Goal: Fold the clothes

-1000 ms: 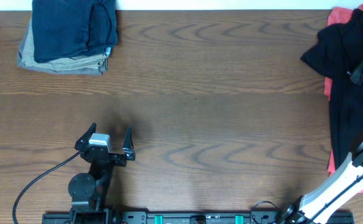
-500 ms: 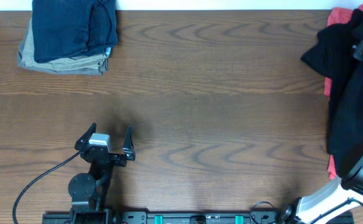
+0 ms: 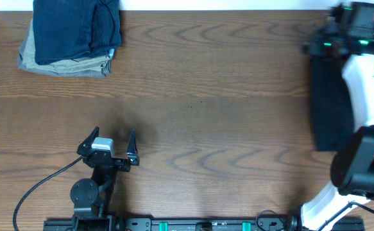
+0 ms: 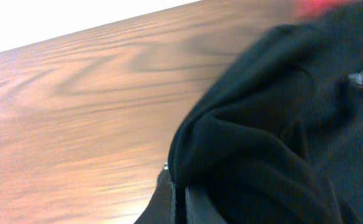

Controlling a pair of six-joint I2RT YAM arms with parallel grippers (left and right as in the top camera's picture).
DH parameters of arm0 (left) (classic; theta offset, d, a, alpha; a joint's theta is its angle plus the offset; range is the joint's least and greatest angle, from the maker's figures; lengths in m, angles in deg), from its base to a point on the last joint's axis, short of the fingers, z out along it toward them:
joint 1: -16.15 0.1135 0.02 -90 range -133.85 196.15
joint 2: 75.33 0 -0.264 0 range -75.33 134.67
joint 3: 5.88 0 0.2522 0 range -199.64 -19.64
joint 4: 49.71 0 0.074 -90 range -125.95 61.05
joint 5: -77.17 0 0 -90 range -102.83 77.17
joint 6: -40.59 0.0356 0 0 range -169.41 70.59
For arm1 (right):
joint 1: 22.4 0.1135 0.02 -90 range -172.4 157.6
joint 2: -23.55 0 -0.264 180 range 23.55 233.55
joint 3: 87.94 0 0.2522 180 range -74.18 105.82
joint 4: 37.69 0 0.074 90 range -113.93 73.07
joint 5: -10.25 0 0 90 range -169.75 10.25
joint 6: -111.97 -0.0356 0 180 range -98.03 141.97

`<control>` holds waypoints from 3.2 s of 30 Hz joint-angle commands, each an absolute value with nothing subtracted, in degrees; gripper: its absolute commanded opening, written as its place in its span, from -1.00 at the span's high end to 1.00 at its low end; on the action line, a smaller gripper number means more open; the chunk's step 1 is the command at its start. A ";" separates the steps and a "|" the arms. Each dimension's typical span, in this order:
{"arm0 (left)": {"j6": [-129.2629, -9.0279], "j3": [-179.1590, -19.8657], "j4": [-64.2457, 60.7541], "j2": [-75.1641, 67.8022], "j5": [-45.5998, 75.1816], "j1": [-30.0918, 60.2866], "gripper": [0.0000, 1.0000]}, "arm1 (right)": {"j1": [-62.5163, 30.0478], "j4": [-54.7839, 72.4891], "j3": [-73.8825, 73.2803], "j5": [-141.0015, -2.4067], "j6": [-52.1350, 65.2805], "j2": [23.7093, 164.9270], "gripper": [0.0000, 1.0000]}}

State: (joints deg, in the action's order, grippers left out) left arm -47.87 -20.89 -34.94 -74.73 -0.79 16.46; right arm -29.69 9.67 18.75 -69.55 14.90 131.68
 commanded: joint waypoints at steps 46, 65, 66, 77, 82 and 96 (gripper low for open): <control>-47.50 -19.87 -33.19 -75.10 -0.01 16.73 -0.96 | -1.16 27.81 5.85 -71.21 5.26 128.95 -0.82; -47.50 -19.87 -33.19 -75.10 -0.01 16.73 -0.96 | 3.45 30.59 -0.01 -69.62 0.93 132.58 -0.24; -47.50 -19.87 -33.19 -75.10 -0.01 16.73 -0.96 | 3.43 29.34 -0.79 -69.62 0.96 132.58 -0.23; -47.50 -19.87 -33.19 -75.10 -0.01 16.73 -0.96 | 4.02 21.93 -3.77 -68.70 -0.38 132.58 0.02; -47.50 -19.87 -33.19 -75.10 -0.01 16.73 -0.96 | 4.67 19.73 -5.86 -68.81 -1.54 132.60 0.02; -47.50 -19.87 -33.19 -75.10 -0.01 16.73 -0.96 | 4.61 17.39 -5.95 -68.83 -1.58 132.60 0.71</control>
State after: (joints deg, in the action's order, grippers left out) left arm -47.87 -20.89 -34.94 -74.73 -0.79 16.46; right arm 4.32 17.67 -6.10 -68.57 -1.51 132.36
